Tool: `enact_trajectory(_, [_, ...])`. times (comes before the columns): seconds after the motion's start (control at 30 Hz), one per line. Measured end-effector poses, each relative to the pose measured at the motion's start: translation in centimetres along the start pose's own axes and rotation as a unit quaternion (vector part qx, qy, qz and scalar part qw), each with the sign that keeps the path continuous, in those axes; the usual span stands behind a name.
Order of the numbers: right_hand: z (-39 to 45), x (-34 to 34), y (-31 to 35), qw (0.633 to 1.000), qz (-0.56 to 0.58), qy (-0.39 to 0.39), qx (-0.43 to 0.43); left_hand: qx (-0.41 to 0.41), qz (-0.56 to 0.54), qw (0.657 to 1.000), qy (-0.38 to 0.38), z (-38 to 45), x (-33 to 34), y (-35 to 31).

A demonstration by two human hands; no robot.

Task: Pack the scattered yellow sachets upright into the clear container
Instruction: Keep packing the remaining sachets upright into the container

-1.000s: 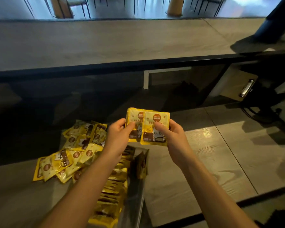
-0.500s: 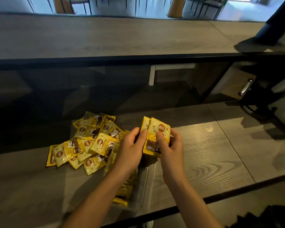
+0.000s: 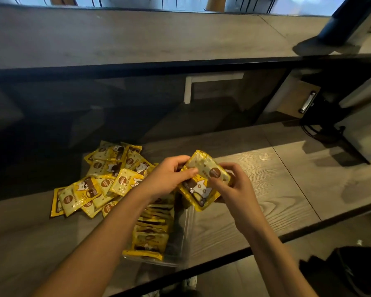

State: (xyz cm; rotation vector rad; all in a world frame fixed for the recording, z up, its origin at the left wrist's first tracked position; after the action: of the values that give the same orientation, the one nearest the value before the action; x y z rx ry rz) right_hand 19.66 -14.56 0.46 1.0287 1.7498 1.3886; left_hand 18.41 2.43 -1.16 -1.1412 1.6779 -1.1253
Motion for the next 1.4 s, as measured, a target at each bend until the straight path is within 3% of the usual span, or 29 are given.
enact_trajectory(0.27, [-2.8, 0.2, -2.5, 0.987, -0.153, -0.044, 0.019, 0.001, 0.152, 0.983, 0.099, 0.2, 1.9, 0.9])
enact_trajectory(0.4, [-3.8, 1.4, -3.4, 0.979, -0.195, -0.060, 0.026, 0.022, 0.346, 0.937, 0.051, -0.1, 1.8, 1.4])
enact_trajectory(0.5, [-4.4, 2.4, -3.7, 0.962, -0.265, -0.064, 0.011, 0.065, 0.374, 0.924, 0.033, -0.6, 2.0, 1.5])
enact_trajectory(0.67, [-4.7, 4.7, -4.8, 0.913, -0.408, -0.006, 0.028, 0.097, 0.418, 0.903, 0.013, -1.6, 2.3, 2.5])
enact_trajectory(1.0, [-3.1, 6.4, -4.5, 0.867, -0.497, -0.017, 0.014, 0.061, 0.427, 0.891, -0.140, -1.8, 1.1, 3.0])
enact_trajectory(1.13, [-2.3, 6.2, -4.0, 0.871, -0.490, -0.023, 0.019, 0.056, 0.442, 0.887, -0.124, -1.7, 1.1, 3.2])
enact_trajectory(1.4, [-1.3, 6.1, -5.1, 0.876, -0.476, -0.016, 0.079, 0.003, 0.552, 0.833, -0.025, -2.8, 2.8, 5.0])
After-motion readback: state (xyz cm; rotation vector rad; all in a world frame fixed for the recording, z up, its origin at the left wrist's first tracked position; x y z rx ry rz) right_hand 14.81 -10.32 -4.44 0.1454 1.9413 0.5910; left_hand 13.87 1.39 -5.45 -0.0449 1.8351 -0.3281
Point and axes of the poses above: each hand's wrist, its own z-axis towards the middle knuckle, its own x-axis out of the palm, y = z × x, the point moved 6 cm from there along z, towards the middle knuckle, and after that the axes turned 12 degrees about y, right-handed, at the moved point
